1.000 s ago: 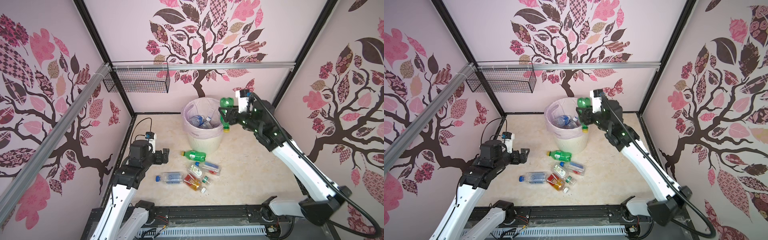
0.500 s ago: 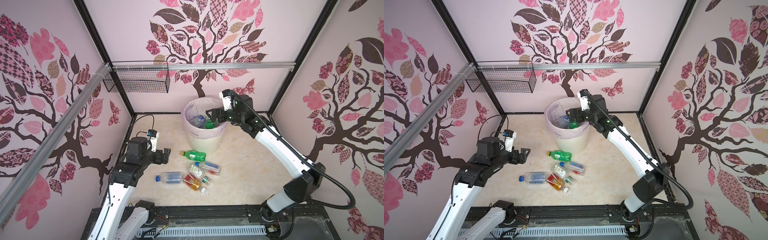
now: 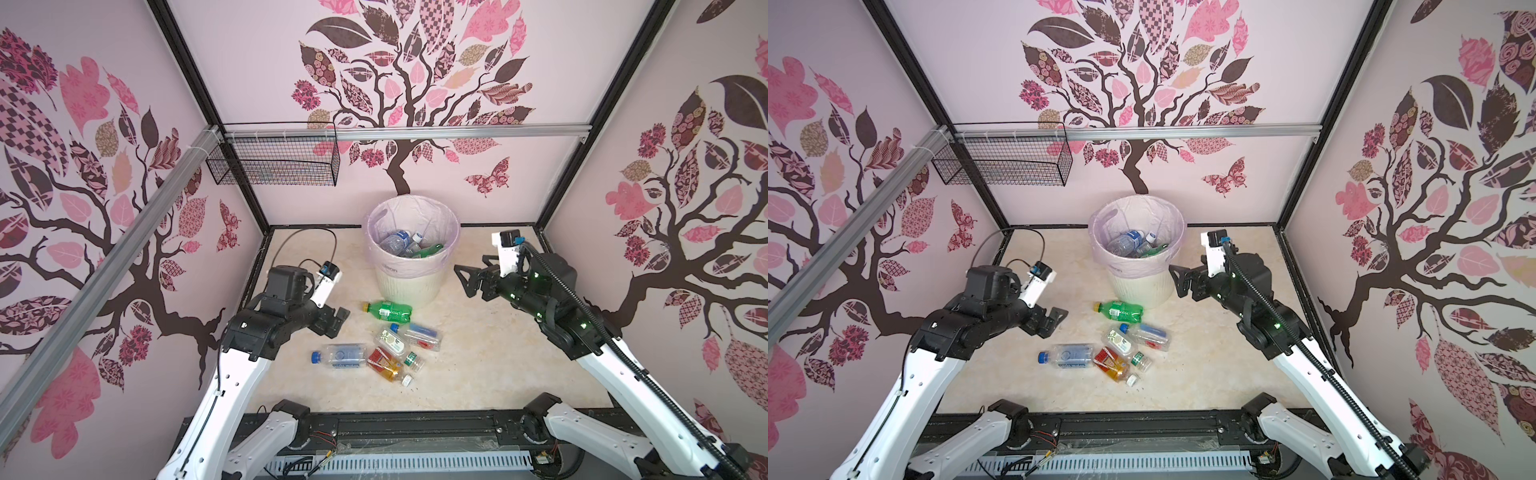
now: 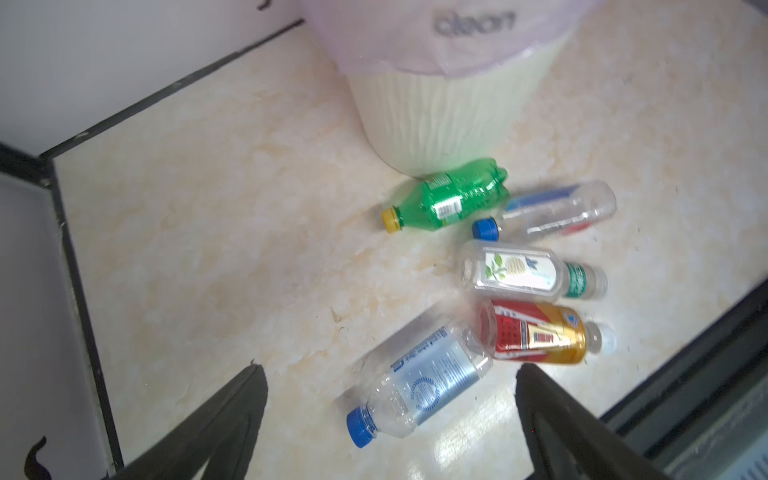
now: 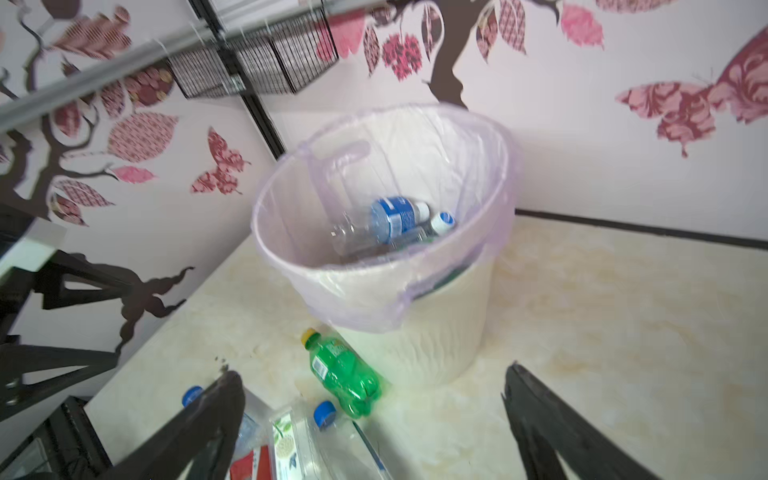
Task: Throw the plastic bottles in the bin
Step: 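Lower the left gripper onto the clear blue-capped water bottle while the right gripper draws back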
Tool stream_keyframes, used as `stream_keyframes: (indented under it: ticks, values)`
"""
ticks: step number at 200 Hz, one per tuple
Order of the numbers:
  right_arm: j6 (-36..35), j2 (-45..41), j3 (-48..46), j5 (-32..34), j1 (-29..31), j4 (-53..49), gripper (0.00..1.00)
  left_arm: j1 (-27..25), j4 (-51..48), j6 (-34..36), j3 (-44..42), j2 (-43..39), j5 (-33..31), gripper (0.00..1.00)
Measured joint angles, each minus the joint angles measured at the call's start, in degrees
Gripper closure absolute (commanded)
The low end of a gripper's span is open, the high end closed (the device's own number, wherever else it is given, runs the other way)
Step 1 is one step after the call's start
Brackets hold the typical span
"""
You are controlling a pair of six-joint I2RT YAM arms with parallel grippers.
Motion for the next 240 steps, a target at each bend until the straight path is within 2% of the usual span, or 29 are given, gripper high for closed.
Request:
stream_keyframes:
  ticks: [24, 104, 171, 240]
  values:
    - [0.22, -0.15, -4.48, 2.56, 0.0, -1.92, 0.0, -5.66, -4.72, 6.05, -0.59, 3.41, -0.87, 0.03]
    - [-1.36, -1.27, -4.83, 11.37, 0.0, -3.56, 0.0, -9.7, -2.62, 16.09, -16.09, 5.33, -2.16, 0.05]
    - [1.73, -2.43, -9.42, 13.14, 0.0, -3.65, 0.0, -13.31, 7.06, 19.37, -23.78, 8.24, -6.19, 0.05]
    - [3.37, -3.72, -10.73, 12.28, 0.0, -3.76, 0.0, -14.53, 14.38, 20.57, -23.78, 21.42, -9.75, 0.14]
